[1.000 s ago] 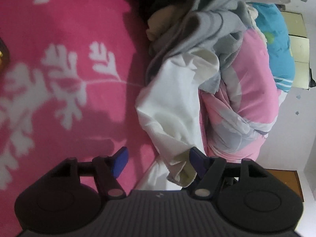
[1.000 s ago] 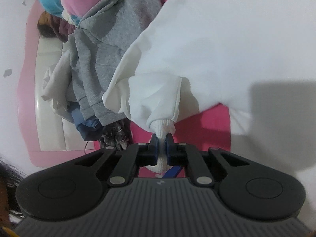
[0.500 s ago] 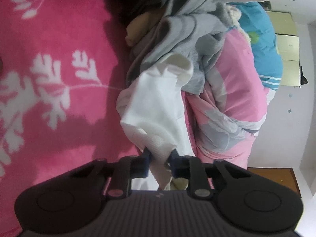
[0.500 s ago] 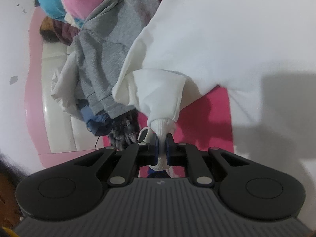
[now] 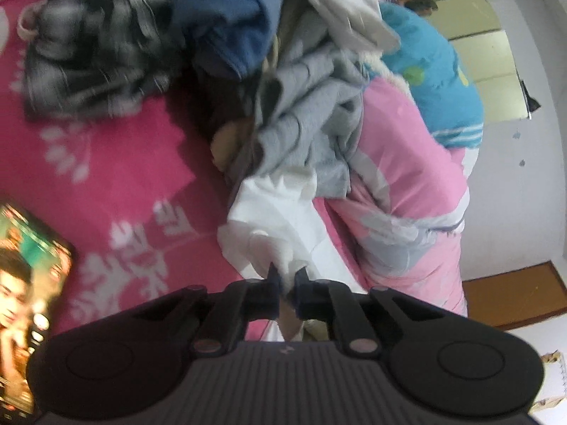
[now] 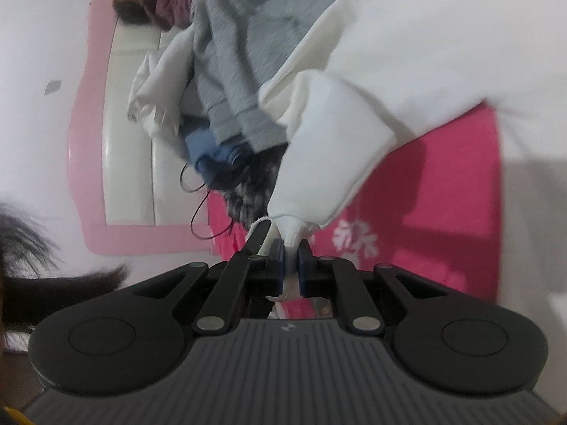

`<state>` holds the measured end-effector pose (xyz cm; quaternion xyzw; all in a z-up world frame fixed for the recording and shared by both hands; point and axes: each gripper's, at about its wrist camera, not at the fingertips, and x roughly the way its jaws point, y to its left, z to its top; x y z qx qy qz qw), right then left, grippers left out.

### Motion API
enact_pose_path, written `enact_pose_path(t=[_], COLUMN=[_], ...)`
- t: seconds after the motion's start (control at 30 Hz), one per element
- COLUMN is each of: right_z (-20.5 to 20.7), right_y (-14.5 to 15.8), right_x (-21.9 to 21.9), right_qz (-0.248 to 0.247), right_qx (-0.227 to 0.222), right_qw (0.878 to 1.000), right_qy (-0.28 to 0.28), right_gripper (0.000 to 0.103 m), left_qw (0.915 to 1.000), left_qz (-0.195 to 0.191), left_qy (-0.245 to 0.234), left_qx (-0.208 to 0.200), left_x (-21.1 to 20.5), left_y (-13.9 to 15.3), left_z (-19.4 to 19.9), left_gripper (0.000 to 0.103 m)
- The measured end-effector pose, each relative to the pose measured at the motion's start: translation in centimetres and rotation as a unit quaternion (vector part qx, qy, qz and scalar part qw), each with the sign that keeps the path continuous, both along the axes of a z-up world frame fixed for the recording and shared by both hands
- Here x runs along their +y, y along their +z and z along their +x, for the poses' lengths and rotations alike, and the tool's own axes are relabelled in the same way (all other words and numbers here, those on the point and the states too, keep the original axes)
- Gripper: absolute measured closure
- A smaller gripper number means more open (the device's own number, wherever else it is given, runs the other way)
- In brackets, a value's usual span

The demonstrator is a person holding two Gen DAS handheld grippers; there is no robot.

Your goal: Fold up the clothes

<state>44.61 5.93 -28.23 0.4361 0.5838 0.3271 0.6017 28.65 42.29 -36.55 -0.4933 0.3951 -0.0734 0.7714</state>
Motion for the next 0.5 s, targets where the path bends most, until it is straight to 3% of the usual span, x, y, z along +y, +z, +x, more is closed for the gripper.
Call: enact_pose_path(t=[0.23, 0.4, 0.5], right_z=[0.6, 0.7, 0.8], right_y=[2.1, 1.8, 1.5], right_x=[3.7, 5.1, 6.4], right_qz=[0.013, 0.028, 0.046], right_qx=[-0.041, -0.033, -0.021], right_qw=[0.998, 0.998, 0.997], right_qy=[0.037, 0.056, 0.054], right_gripper=[0.097, 0.096, 0.096], left_qw=[0.9991, 0.9972, 0.9932], left_qz=[0.022, 0.053, 0.094], left_qy=[-0.001, -0.008, -0.013], left_qx=[-0.037, -0.053, -0.068], left_x=[3.1, 4.7, 5.6], left_y=[2.0, 3.1, 4.0], left_z=[0.0, 0.2, 0.6], left_gripper=[0.095, 0.095, 0.095])
